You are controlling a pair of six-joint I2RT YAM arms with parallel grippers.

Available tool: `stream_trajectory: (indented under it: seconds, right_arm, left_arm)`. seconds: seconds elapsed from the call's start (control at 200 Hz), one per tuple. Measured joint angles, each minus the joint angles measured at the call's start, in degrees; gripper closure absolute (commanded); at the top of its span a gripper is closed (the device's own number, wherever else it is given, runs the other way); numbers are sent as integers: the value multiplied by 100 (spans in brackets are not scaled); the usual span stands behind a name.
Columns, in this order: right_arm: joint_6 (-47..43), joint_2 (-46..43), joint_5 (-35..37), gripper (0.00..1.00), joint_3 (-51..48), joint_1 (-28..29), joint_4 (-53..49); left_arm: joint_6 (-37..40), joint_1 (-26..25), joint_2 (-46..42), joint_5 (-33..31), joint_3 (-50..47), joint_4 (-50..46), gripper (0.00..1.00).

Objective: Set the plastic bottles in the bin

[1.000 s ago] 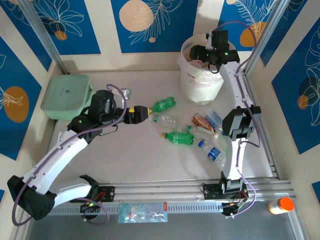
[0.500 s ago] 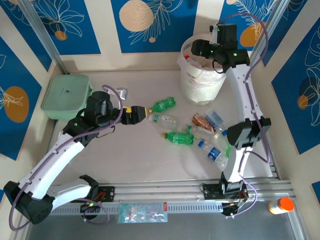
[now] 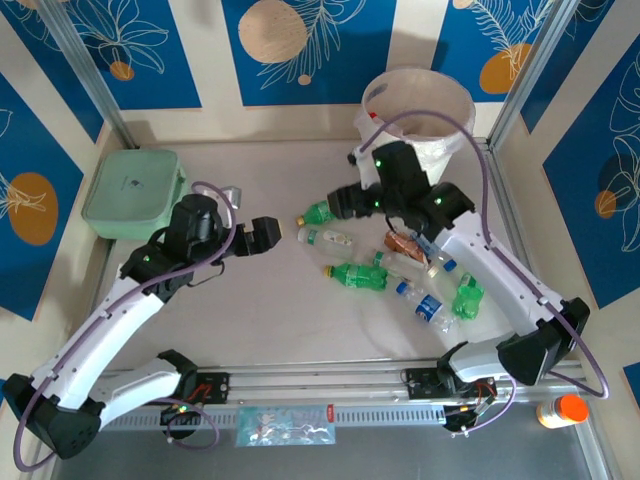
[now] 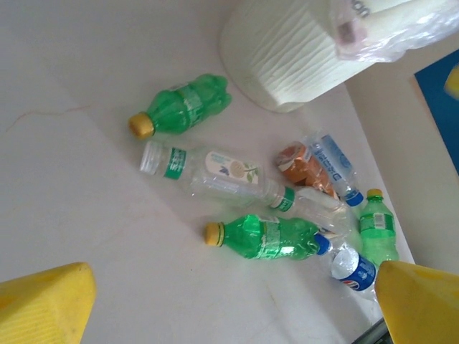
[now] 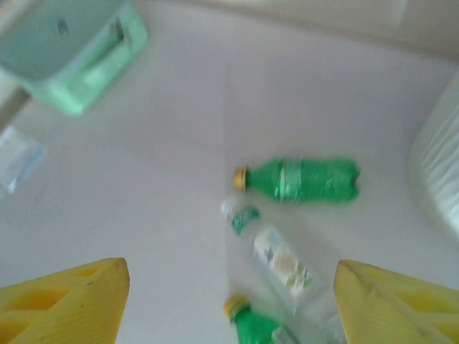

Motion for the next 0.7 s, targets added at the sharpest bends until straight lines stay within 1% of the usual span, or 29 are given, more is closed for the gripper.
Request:
stream_trajectory:
  seconds: [0.155,0.26,0.435,0.535,0.7]
  right_arm:
    - [22,-31,-63,21,-1139,125,-87]
    - [37,74,-63,18,-1609,129,-186]
    - [70,494,52,10,-1751,197,-254]
    - [94,756,162,0,-1755,205,-240]
    - [114,1169,245,1,-1759,225,-192]
  left_arm:
    - [-173,4,-116,-44,-195,-35,1]
    - [-254,4,-149,-42,-256,-33,1]
    - [-334,4,-160,-37,-269,-35,1]
    - [-348,4,-162,-33,-269,-33,1]
    - [-350,4,-164,24,-267,-33,1]
